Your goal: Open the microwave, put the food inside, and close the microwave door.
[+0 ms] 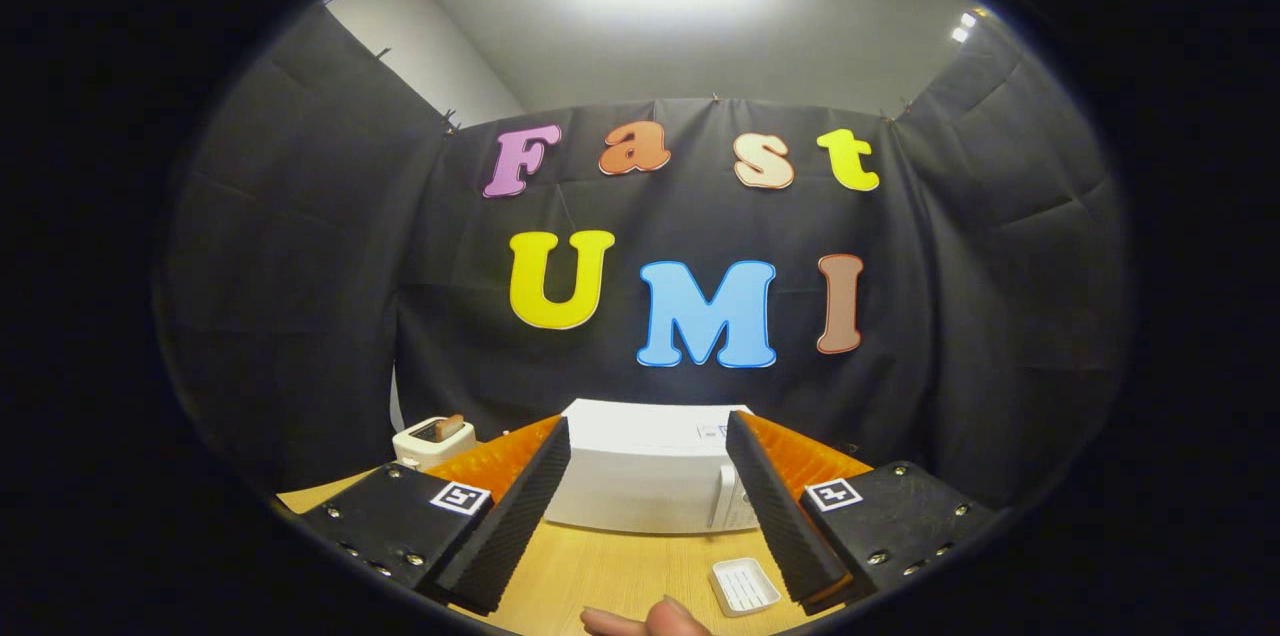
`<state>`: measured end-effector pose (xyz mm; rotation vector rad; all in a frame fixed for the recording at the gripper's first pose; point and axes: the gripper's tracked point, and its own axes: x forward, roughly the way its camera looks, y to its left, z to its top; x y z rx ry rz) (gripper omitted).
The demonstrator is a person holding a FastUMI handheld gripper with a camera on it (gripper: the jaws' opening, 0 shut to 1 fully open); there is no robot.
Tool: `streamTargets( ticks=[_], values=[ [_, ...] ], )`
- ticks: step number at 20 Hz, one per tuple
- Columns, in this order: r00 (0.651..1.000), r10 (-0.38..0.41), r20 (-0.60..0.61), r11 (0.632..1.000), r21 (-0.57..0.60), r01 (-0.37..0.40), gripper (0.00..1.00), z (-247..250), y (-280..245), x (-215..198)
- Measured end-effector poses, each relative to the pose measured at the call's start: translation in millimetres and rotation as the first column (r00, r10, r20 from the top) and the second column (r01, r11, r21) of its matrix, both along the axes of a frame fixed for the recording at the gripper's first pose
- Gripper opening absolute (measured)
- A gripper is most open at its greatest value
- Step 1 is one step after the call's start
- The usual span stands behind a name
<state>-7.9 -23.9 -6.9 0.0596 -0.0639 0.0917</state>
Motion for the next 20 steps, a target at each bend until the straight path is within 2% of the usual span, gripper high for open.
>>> streamTargets(
  ticks=[13, 20],
  values=[
    [0.997, 0.049, -0.062, 0.999, 0.014, -0.049, 0.99, -22, 18, 13],
    [0.996, 0.051, -0.073, 0.999, 0.014, -0.050, 0.99, -29, 17, 18]
  ],
)
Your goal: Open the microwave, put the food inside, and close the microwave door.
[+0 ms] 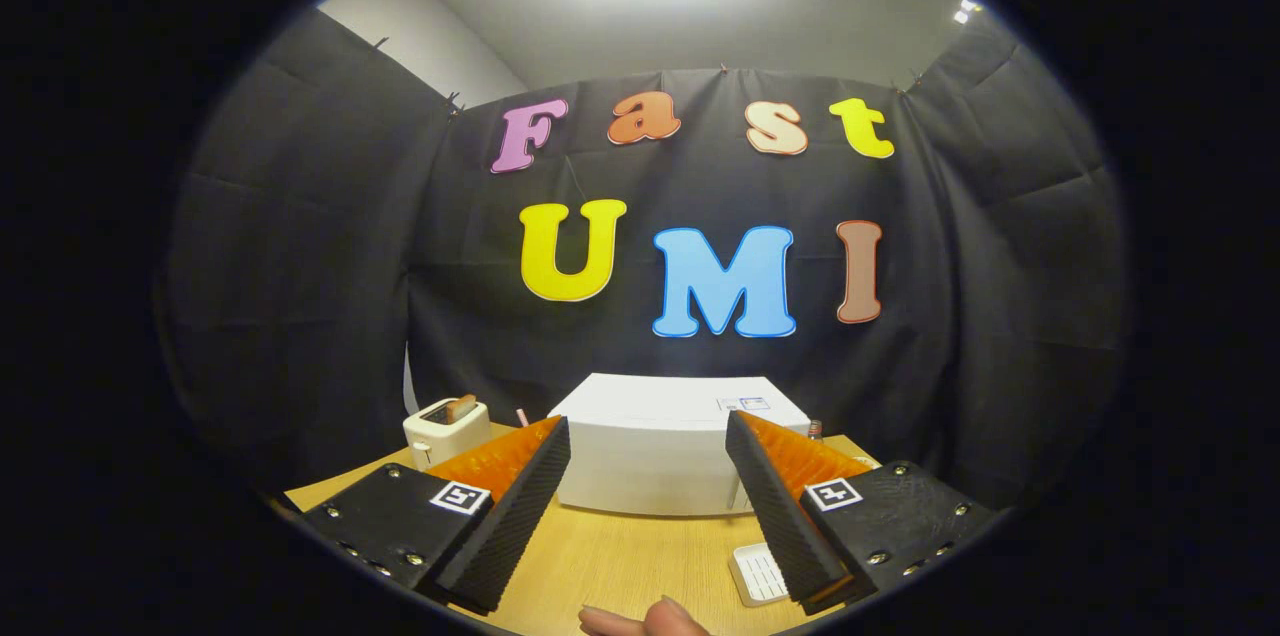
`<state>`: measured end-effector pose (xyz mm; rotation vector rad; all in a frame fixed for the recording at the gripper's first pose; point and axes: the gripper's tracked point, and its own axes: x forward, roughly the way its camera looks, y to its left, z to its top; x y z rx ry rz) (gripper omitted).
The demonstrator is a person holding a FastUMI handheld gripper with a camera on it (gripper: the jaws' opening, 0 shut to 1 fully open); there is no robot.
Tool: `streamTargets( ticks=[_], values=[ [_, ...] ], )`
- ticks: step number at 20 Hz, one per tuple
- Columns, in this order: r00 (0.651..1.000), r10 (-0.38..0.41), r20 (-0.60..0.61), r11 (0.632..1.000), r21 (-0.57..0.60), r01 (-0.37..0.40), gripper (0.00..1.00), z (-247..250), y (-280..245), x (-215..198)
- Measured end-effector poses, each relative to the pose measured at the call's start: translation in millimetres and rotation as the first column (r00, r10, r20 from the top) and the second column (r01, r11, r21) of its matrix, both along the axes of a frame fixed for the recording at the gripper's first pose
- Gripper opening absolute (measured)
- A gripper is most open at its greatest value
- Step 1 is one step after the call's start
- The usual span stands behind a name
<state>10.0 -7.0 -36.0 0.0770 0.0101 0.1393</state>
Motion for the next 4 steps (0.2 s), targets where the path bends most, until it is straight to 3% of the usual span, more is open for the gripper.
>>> streamTargets(
  ticks=[4],
  values=[
    [1.000, 0.000, -0.006, 1.000, 0.003, 0.000, 0.99, -1.9, -1.6, 1.7]
  ],
)
